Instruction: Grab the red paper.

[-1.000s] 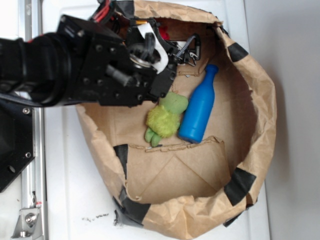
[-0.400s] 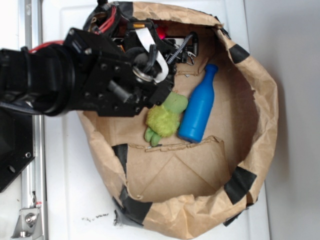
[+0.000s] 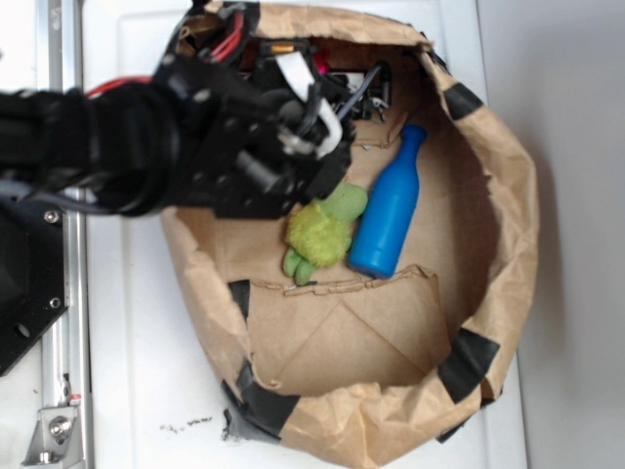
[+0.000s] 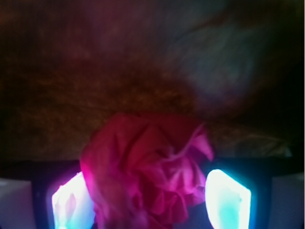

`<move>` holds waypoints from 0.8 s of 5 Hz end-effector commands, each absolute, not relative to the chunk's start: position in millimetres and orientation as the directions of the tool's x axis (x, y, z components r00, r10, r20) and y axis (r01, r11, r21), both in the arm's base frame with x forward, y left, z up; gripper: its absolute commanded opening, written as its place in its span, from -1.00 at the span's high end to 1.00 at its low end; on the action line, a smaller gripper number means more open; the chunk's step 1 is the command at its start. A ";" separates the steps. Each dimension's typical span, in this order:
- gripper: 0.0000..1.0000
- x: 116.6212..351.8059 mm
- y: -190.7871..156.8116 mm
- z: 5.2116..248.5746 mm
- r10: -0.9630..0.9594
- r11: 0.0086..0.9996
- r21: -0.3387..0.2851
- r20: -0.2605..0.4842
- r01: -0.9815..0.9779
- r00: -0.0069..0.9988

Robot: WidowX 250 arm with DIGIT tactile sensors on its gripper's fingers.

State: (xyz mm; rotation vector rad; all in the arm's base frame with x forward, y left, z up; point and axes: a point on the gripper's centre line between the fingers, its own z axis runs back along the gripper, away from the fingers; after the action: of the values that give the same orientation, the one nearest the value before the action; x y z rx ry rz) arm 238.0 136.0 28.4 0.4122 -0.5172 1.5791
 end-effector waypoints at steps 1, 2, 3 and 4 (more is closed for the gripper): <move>-1.00 235.7 173.5 19.5 0.817 -0.123 -0.078 0.558 -0.989 -0.146; 1.00 235.0 168.8 26.7 0.820 -0.098 -0.115 0.554 -0.989 -0.146; 1.00 234.3 163.9 29.9 0.820 -0.073 -0.125 0.557 -0.989 -0.131; 1.00 233.8 161.5 31.5 0.823 -0.061 -0.130 0.554 -0.990 -0.124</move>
State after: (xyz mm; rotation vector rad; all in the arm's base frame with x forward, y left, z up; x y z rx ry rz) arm 245.2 146.2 20.8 0.3826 -0.5326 1.5626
